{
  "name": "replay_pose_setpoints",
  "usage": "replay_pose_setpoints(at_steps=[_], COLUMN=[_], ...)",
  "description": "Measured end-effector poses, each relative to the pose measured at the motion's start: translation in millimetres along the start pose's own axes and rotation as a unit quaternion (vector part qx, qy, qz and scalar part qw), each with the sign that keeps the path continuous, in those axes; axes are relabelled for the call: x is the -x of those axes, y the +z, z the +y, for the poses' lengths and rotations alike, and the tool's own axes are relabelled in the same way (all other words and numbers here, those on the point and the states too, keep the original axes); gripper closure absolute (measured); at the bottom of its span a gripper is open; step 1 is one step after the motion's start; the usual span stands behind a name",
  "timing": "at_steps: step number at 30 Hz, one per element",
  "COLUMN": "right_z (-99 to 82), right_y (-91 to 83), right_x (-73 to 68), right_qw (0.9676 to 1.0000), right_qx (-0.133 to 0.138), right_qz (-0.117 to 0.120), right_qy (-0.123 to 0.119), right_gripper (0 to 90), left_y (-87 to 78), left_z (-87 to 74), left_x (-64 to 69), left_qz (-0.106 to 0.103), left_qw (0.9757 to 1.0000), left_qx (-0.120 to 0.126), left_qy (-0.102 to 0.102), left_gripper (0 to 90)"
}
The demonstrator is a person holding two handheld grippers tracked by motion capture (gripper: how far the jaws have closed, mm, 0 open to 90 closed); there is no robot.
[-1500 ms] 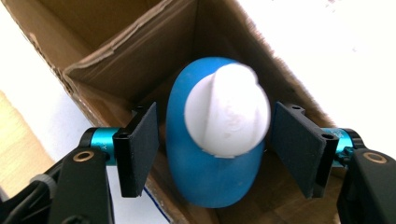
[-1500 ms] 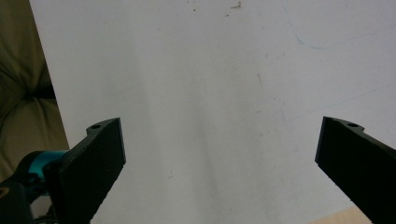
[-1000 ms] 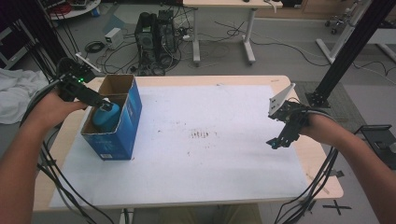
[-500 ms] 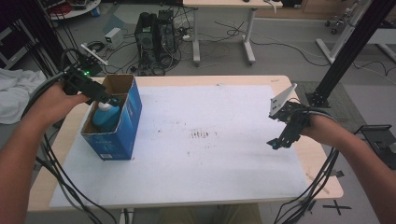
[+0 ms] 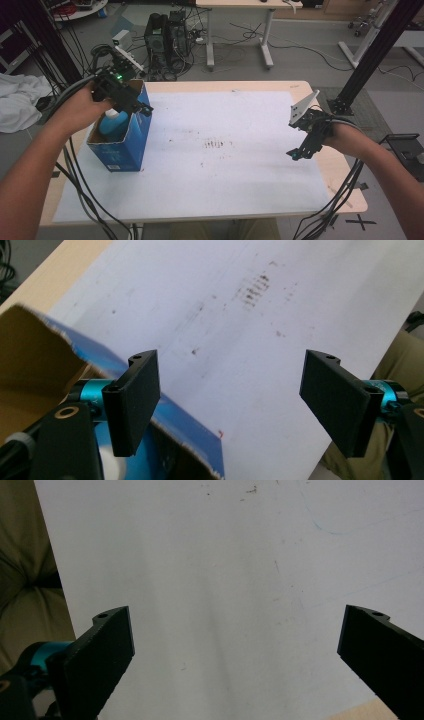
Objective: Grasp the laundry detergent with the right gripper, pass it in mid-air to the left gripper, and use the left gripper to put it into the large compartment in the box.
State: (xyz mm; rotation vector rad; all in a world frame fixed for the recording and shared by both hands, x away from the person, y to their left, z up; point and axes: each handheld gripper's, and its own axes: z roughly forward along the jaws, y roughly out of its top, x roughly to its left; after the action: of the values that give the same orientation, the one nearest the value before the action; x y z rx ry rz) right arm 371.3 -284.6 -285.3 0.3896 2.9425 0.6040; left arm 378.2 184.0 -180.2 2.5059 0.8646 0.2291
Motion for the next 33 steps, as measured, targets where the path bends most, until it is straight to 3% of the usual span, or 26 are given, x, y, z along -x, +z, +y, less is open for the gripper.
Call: replay_pose_setpoints(at_steps=[6, 8, 14, 17, 18, 21, 27, 33], right_z=[0.3, 0.5, 1.8, 2.1, 2.1, 2.3, 1.2, 1.8], right_y=[-0.8, -0.8, -0.3, -0.5, -0.1, -0.4, -1.5, -2.2], right_x=[-0.4, -0.6, -0.2, -0.2, -0.3, -0.5, 0.0, 1.5], right_qw=[1.0, 1.0, 1.0, 1.0, 1.0, 1.0, 1.0, 0.9999], right_qx=[0.0, 0.0, 0.003, 0.001, 0.001, 0.002, 0.001, 0.007], right_qz=[-0.001, -0.001, -0.001, -0.001, -0.001, 0.0, 0.0, -0.001], right_qy=[0.0, 0.003, 0.002, 0.001, 0.001, 0.0, 0.006, 0.008], right_gripper=[0.7, 0.7, 0.7, 0.7, 0.7, 0.6, 0.7, 0.7], left_y=[9.5, 15.1, 32.3, 37.4, 41.3, 46.6, 55.9, 64.1], left_z=[20.6, 27.6, 45.6, 50.0, 53.8, 58.2, 65.7, 70.5], left_x=[18.1, 24.0, 39.1, 42.2, 44.3, 47.7, 50.0, 48.2], left_qz=[-0.006, -0.005, -0.011, -0.017, -0.014, -0.015, -0.001, -0.005], left_qw=[0.9996, 0.9994, 0.9978, 0.9979, 0.9971, 0.9969, 0.9959, 0.9969], left_qx=[-0.001, -0.002, -0.009, -0.006, -0.008, -0.006, -0.009, -0.006], left_qy=[0.027, 0.035, 0.065, 0.062, 0.074, 0.076, 0.09, 0.078], left_gripper=[24.3, 14.0, 13.8, 13.8, 13.8, 13.8, 13.8, 13.8])
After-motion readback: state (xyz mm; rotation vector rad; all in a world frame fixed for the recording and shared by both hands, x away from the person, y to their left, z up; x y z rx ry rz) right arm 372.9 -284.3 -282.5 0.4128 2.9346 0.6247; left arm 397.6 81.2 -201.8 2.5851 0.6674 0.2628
